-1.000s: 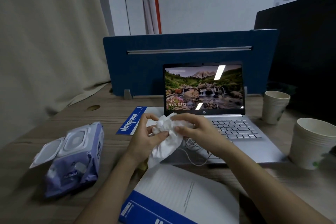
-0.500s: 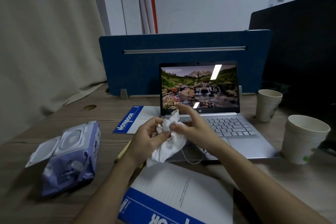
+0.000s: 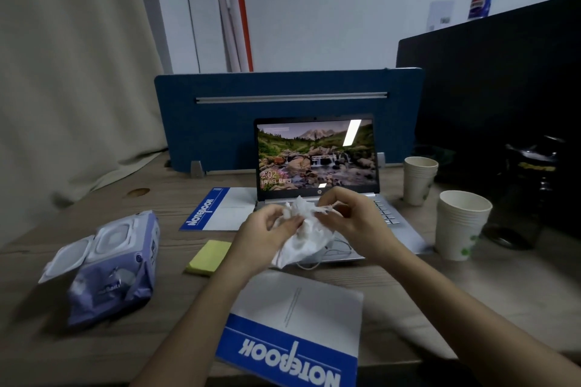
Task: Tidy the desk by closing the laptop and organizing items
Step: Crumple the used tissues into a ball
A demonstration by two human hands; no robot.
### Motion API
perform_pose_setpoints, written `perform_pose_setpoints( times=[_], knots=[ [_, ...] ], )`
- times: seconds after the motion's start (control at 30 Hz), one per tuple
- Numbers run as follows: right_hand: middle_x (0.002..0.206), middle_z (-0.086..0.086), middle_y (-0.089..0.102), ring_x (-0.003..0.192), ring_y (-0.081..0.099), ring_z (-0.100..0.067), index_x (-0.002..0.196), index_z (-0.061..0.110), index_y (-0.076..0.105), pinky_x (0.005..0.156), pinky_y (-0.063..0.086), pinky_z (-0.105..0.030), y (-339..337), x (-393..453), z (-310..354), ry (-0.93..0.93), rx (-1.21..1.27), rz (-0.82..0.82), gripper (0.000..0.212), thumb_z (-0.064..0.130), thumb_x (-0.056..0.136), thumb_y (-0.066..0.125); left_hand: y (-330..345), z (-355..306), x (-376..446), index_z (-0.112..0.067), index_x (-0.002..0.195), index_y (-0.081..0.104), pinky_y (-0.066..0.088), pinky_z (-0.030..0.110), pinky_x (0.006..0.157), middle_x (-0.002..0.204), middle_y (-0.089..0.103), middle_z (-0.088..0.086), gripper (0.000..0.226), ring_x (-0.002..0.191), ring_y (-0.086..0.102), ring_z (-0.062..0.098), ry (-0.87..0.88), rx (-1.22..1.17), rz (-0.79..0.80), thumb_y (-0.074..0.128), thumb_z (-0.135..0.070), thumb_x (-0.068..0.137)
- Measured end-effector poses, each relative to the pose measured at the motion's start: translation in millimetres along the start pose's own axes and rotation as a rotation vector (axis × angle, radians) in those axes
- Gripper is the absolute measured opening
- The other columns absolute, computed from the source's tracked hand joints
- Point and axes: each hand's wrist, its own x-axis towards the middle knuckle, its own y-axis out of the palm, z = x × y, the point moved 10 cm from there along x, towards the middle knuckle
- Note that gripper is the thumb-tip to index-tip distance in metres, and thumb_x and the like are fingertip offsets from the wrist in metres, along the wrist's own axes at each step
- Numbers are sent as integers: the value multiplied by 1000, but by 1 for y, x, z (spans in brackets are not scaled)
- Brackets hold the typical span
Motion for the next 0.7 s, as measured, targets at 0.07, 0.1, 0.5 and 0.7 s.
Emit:
perform_pose_setpoints(
  times=[0.07, 0.1, 0.5, 0.7],
  knots=[
    [79, 8, 64, 63, 58, -11, 85, 12, 65, 55, 44, -26, -12, -9, 9, -25, -56, -30, 14, -2, 87, 65, 8, -7, -4, -28, 104, 71, 57, 35, 83, 101, 76, -8, 25, 93, 71, 11, -23, -36, 10, 69, -44, 86],
    [84, 5, 65, 68, 61, -15, 85, 13, 66, 58, 48, -31, -17, -13, 15, -43, -86, -48, 18, -5, 86, 64, 12, -10, -6, -28, 105, 71, 58, 32, 80, 102, 76, -7, 21, 94, 72, 10, -36, -83, 9, 69, -41, 88],
    [105, 9, 69, 97, 64, -8, 91, 11, 78, 77, 54, -31, -66, -80, 38, -56, -215, -92, 12, 12, 88, 67, 90, -10, -35, -12, 106, 65, 56, 43, 76, 105, 72, 17, 25, 91, 70, 33, -324, -595, 57, 68, -30, 89],
    [104, 2, 67, 91, 65, -13, 98, 14, 65, 75, 56, -37, -101, -120, 23, 89, -27, -235, 21, 5, 81, 75, 132, -25, -52, -12, 95, 62, 56, 33, 58, 88, 73, 11, 16, 73, 72, 23, -261, -622, 102, 68, -1, 86]
  ],
)
